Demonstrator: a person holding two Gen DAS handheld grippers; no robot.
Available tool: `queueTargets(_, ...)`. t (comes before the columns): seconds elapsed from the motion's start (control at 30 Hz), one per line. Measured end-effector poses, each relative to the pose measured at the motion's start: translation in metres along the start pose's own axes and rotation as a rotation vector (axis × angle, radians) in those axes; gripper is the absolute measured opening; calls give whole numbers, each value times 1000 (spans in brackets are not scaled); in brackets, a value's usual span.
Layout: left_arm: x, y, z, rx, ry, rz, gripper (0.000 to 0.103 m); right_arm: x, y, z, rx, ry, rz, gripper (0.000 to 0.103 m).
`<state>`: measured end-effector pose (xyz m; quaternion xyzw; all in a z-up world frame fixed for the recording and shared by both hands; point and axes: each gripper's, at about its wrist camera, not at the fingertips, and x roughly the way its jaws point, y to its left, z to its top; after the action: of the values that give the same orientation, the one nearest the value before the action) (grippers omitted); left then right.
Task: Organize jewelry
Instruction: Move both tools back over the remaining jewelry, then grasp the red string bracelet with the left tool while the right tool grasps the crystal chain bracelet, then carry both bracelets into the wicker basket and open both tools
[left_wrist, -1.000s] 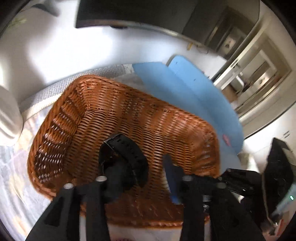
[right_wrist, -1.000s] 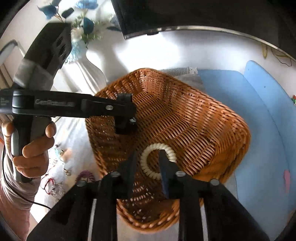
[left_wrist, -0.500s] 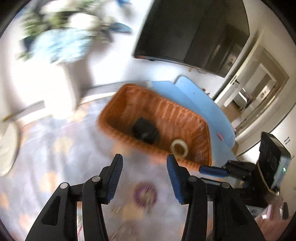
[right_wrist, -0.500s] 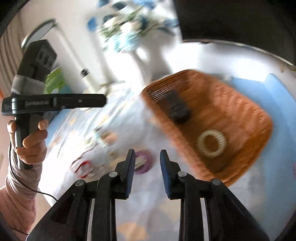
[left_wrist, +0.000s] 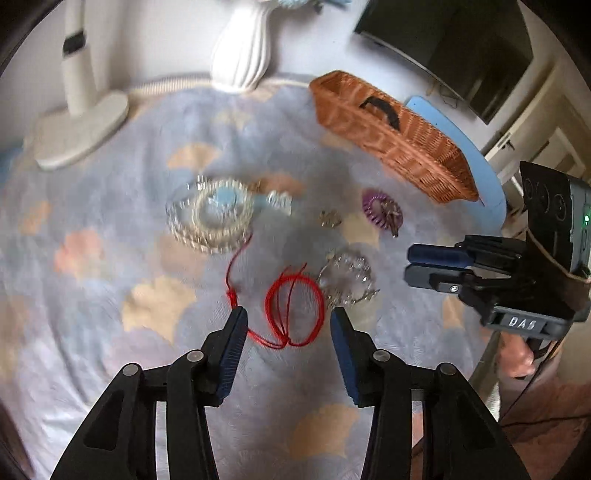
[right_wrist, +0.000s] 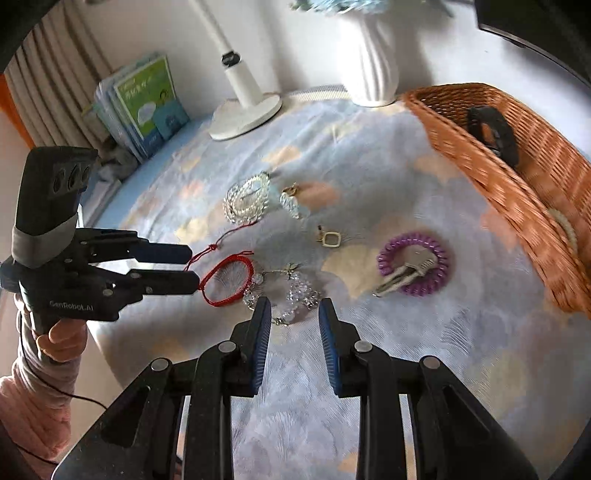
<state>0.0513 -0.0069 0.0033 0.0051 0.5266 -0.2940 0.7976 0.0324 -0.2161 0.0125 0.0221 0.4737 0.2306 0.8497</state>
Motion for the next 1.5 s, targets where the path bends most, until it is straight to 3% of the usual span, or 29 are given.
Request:
queueTargets(0.2,21,-7,-9,3,-8,90,40,19,7,9,-59,31,-50,30)
queueTargets(0.37,21,-9,-10,22,-36,178,16,41,12,16,-113,57,-103,29)
queueTargets(0.47,19,-10,-16,40,-50,211,8,44,18,14,-160,44,-139,29)
queueTargets(0.57,17,-7,-17,39,-50,198,8,47,28,10,-218,32,-194,27)
queueTargets(0.63,14,-7,-22,37,-48,196,8,48,32,8,-239,30,-195,16)
queueTargets(0.77,13,-11,-27,41,-34,202,17,46,39,3,-270,26,-212,11)
queueTargets(0.9,15,-21,-33,72,-39,249,17,38,41,-6,-261,33,-181,10)
queueTargets(0.93,15,-22,-33,73,-38,256,13,35,40,-9,-252,32,-174,10)
queueTargets(0.97,15,-22,-33,74,-39,257,6,31,40,-11,-244,28,-168,10)
queueTargets(1.07,14,-23,-33,76,-44,248,6,11,33,-14,-209,5,-144,10)
queueTargets(1.3,-27,-38,-19,81,-164,121,6,-50,15,-11,-147,-94,-129,10)
queueTargets(1.5,-50,-71,10,155,-229,102,6,-104,-9,-3,-91,-192,-186,11)
